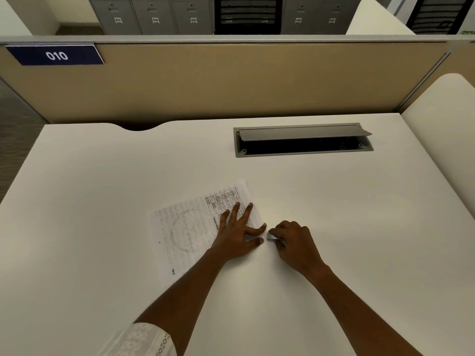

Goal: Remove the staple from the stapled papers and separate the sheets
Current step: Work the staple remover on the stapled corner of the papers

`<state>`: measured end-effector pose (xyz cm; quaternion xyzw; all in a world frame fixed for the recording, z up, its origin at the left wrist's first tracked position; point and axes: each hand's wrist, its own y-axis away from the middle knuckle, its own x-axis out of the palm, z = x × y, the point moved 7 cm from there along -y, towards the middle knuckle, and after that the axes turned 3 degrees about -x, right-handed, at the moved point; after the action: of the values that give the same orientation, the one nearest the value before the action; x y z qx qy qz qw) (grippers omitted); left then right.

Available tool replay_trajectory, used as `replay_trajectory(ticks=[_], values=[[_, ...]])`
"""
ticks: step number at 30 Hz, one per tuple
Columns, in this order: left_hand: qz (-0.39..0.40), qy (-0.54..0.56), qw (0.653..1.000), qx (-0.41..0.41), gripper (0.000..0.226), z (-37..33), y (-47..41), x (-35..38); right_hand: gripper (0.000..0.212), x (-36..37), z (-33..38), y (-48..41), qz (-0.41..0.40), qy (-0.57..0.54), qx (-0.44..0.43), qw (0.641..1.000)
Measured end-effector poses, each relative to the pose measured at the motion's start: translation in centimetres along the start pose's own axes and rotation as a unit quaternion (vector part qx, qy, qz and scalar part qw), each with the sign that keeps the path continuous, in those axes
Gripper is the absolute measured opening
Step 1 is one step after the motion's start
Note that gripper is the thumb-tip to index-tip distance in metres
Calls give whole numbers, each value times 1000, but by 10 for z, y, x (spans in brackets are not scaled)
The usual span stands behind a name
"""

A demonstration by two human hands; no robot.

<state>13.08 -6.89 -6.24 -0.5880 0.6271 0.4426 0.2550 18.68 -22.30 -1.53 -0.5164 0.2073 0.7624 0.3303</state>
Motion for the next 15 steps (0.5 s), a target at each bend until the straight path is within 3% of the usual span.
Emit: replay_trajectory(ticks=[15], values=[[-13, 5, 1000, 6, 43, -1, 2, -1, 26, 0, 14, -5, -7, 26, -21, 999]])
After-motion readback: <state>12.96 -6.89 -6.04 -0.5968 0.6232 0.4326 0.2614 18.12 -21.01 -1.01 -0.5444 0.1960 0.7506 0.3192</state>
